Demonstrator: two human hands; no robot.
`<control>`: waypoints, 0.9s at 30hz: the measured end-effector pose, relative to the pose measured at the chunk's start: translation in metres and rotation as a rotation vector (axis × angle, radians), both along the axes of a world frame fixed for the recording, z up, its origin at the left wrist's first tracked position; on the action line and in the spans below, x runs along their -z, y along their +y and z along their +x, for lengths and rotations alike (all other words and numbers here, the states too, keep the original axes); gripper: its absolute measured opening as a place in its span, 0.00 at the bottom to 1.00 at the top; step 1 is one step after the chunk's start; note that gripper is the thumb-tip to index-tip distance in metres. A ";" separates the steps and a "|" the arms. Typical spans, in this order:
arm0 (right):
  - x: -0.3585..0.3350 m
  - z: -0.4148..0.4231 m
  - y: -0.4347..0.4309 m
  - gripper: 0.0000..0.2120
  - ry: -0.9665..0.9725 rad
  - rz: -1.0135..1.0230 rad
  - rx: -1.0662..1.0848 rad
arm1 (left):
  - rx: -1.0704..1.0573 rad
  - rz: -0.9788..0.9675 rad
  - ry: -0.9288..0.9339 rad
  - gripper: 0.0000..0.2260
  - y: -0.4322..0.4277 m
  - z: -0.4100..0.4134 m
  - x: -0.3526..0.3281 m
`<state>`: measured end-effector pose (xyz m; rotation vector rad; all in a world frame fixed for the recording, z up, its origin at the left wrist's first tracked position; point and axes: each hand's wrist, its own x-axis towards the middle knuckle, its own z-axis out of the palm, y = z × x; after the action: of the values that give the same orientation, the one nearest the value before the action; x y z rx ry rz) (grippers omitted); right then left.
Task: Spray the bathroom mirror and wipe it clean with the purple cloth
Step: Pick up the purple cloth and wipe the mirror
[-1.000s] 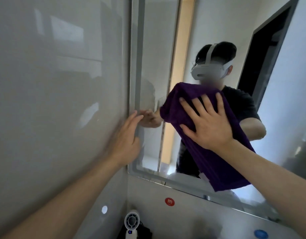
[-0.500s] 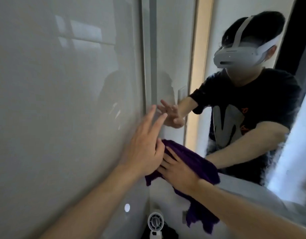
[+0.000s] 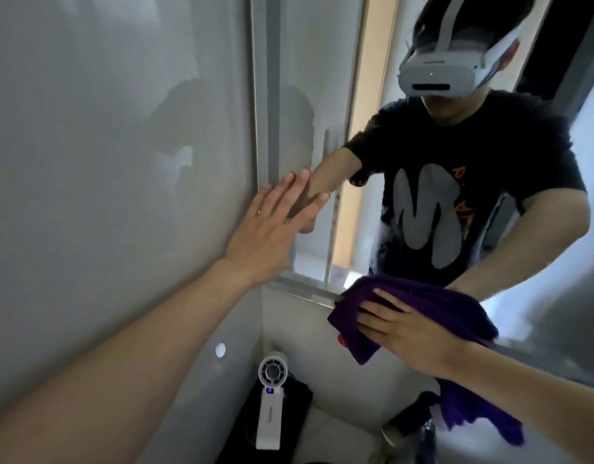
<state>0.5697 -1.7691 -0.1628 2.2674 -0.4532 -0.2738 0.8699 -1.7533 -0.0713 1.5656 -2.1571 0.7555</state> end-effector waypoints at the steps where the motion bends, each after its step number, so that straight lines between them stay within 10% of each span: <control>1: 0.001 0.007 -0.001 0.32 0.018 -0.015 0.015 | 0.000 0.002 0.005 0.49 0.001 0.000 0.000; 11: 0.008 0.134 -0.013 0.24 0.008 -0.084 0.063 | 0.005 0.003 0.021 0.50 -0.002 0.000 0.004; 20: -0.028 -0.021 0.005 0.33 -0.234 -0.150 0.014 | -0.061 -0.039 0.137 0.41 0.006 -0.008 0.019; 27: -0.125 -0.146 0.055 0.34 -0.732 -0.283 0.358 | -0.143 0.173 0.175 0.42 0.044 -0.009 0.036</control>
<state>0.4237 -1.7146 -0.0381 1.9364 -1.1958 0.4429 0.8607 -1.7096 -0.1078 1.8167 -2.0453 0.4630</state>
